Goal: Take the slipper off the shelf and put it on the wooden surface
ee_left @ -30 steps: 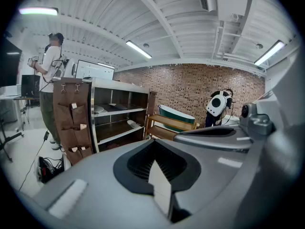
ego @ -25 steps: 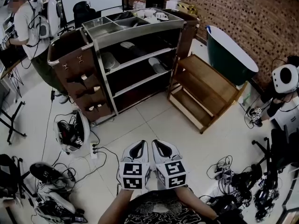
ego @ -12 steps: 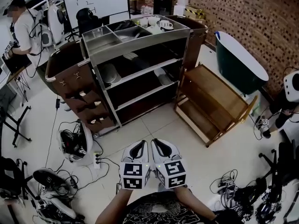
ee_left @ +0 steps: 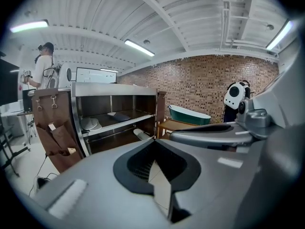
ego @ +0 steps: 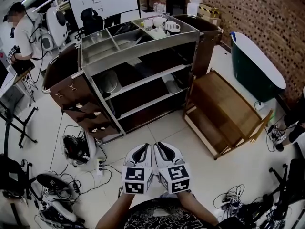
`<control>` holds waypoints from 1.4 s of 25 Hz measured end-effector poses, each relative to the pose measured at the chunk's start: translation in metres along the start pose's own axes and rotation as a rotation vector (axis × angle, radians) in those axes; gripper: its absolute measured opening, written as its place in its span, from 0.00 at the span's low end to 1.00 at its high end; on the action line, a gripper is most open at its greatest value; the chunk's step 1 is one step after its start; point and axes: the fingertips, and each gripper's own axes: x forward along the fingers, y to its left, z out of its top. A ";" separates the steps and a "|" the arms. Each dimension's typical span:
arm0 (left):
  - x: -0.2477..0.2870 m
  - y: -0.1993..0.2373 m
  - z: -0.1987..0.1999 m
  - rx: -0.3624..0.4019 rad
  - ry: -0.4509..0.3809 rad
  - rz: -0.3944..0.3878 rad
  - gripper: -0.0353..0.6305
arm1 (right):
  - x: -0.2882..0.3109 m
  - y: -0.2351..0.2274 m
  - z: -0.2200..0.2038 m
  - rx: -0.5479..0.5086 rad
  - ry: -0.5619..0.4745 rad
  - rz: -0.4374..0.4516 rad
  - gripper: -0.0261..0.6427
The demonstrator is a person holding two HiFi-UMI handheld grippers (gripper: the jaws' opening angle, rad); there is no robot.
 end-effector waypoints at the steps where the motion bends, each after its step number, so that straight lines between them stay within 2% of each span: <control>1: 0.009 -0.002 0.003 -0.003 0.004 0.005 0.06 | 0.003 -0.009 0.004 -0.002 -0.003 0.006 0.06; 9: 0.061 -0.024 0.026 -0.008 0.006 0.036 0.06 | 0.015 -0.068 0.024 0.006 -0.016 0.054 0.06; 19: 0.093 -0.007 0.032 -0.023 0.015 0.090 0.06 | 0.047 -0.080 0.033 -0.007 -0.015 0.127 0.06; 25: 0.125 0.018 0.041 -0.050 -0.013 0.091 0.06 | 0.083 -0.094 0.042 -0.033 -0.014 0.136 0.07; 35: 0.186 0.085 0.073 -0.081 -0.045 0.083 0.06 | 0.171 -0.109 0.077 -0.084 -0.012 0.126 0.07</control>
